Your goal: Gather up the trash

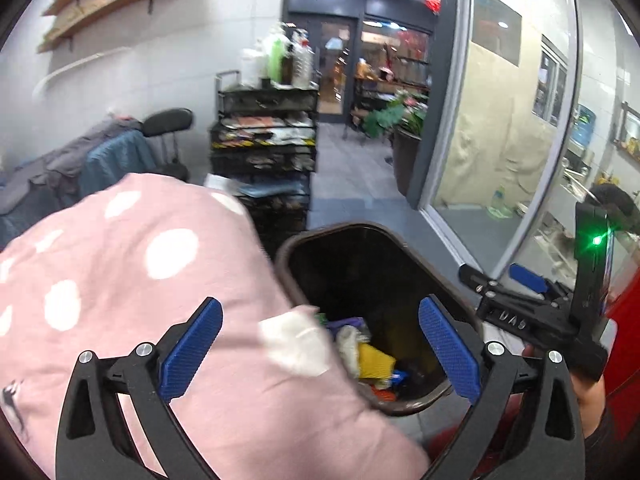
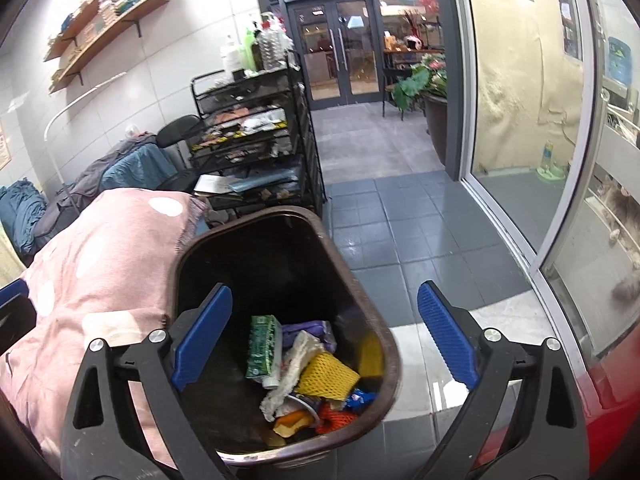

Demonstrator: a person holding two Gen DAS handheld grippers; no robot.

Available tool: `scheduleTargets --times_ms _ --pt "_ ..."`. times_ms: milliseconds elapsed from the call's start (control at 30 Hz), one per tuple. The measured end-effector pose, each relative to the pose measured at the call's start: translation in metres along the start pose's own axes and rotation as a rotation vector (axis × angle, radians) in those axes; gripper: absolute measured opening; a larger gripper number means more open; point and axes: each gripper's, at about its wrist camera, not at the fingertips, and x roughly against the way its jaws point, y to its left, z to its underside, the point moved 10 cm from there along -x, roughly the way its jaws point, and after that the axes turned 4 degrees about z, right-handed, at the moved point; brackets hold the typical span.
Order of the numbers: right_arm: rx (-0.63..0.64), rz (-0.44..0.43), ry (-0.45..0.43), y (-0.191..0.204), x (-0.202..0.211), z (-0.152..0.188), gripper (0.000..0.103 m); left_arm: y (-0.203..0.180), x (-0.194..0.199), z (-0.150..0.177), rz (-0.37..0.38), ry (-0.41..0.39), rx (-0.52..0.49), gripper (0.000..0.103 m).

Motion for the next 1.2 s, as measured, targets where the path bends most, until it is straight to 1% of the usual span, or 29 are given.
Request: scheduleTargets --times_ms 100,233,333,467,567,733,800,900,1067,1200 --pt "0.003 -0.028 -0.036 0.015 0.01 0.002 0.097 0.021 0.025 0.005 -0.09 -0.064 -0.003 0.098" --pt "0.022 -0.069 -0.081 0.042 0.026 0.007 0.097 0.05 0.052 0.019 -0.198 -0.088 0.014 0.098" --pt "0.049 -0.111 -0.109 0.067 0.039 0.012 0.097 0.067 0.069 0.028 -0.248 -0.111 0.05 0.098" --pt "0.103 -0.178 -0.134 0.102 0.059 0.022 0.097 0.086 0.085 0.043 -0.313 -0.115 0.102 0.098" --pt "0.156 -0.197 -0.174 0.124 0.075 0.028 0.097 0.101 0.099 0.053 -0.36 -0.126 0.14 0.098" --pt "0.227 -0.221 -0.238 0.152 0.102 0.041 0.097 0.106 0.116 0.063 -0.374 -0.157 0.189 0.098" --pt "0.242 -0.228 -0.243 0.159 0.11 0.046 0.097 0.107 0.12 0.067 -0.385 -0.167 0.195 0.098" --pt "0.241 -0.247 -0.248 0.163 0.121 0.052 0.097 0.106 0.126 0.073 -0.404 -0.182 0.208 0.098" --pt "0.242 -0.259 -0.266 0.165 0.135 0.058 0.097 0.103 0.13 0.083 -0.401 -0.183 0.215 0.098" --pt "0.234 -0.265 -0.263 0.165 0.137 0.06 0.097 0.102 0.13 0.082 -0.399 -0.186 0.216 0.098"
